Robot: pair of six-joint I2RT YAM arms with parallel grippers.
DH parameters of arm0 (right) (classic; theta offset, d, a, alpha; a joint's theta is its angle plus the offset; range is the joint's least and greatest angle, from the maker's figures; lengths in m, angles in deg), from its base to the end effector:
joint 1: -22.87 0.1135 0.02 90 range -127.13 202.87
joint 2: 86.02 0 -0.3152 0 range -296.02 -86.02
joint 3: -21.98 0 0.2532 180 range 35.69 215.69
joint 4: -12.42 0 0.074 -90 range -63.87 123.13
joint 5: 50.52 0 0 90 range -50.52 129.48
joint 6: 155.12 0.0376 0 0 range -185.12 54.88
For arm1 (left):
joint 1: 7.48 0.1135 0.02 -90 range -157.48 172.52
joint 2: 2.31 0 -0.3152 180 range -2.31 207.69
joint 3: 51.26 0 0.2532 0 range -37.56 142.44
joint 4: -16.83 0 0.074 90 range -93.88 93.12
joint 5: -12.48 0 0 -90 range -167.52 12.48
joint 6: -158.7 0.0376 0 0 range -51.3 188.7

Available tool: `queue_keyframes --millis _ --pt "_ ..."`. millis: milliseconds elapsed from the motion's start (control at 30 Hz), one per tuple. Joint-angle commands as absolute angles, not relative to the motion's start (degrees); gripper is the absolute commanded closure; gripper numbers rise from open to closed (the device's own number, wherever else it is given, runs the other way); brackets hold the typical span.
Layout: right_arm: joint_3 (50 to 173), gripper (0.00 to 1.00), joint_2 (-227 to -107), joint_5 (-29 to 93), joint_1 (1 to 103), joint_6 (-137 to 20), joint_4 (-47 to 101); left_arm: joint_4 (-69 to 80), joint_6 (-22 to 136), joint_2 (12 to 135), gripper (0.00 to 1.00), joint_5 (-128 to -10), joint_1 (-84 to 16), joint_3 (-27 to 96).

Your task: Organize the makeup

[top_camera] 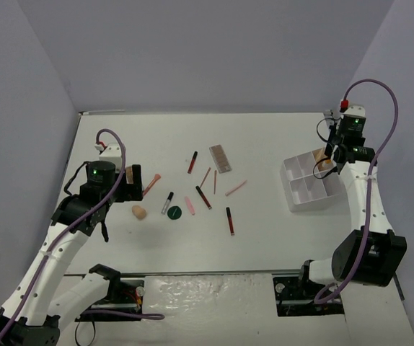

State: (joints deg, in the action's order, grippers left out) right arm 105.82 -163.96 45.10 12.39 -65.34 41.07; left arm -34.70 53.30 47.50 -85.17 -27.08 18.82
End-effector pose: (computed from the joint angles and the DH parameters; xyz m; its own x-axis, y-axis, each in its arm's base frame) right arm 0.3029 -0.0598 0.4047 -0.3813 0.0666 -0.9220 0.2684 0.9624 -0.0414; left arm 0.1423 -0.0453 0.3843 -0.5311 -0.0903 -0.8425 0.0874 0.9832 -0.1604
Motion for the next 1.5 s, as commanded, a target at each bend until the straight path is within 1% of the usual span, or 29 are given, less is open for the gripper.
queue_keyframes --millis 0,533,767,867,967,1033,1167,1300,1400,1467 --pt "106.7 1.00 -165.0 44.2 12.1 -65.2 36.4 -33.6 53.8 47.5 0.03 -86.2 -26.4 20.0" --pt "104.7 1.00 -169.1 44.9 11.6 -66.0 33.5 -33.7 53.6 47.9 0.03 -86.1 -26.2 19.8" --pt "104.8 0.79 -170.2 43.6 11.6 -65.4 33.5 -33.8 53.6 48.1 0.03 -86.3 -26.1 19.9" --pt "104.3 0.62 -169.8 44.2 11.6 -65.1 33.5 -33.8 53.5 48.2 0.03 -86.2 -25.9 19.9" --pt "104.3 0.49 -169.3 44.4 11.5 -65.1 33.5 -33.8 53.4 48.4 0.03 -86.1 -25.7 19.9" --pt "104.6 0.45 -168.3 44.4 11.5 -64.2 33.8 -33.8 53.4 48.3 0.03 -86.3 -25.6 19.8" --pt "105.3 0.40 -164.7 42.5 11.6 -62.5 34.7 -33.9 53.3 48.6 0.03 -86.8 -25.7 19.7" --pt "106.2 0.33 -159.6 37.9 11.6 -60.1 35.8 -34.1 52.9 49.8 0.03 -87.6 -25.5 19.8" --pt "105.8 0.21 -154.2 33.8 11.6 -57.7 36.6 -34.2 52.3 51.2 0.03 -87.9 -24.9 19.8" --pt "104.9 0.09 -149.9 30.8 11.6 -56.0 37.0 -34.3 51.7 52.4 0.03 -88.2 -24.7 19.8"
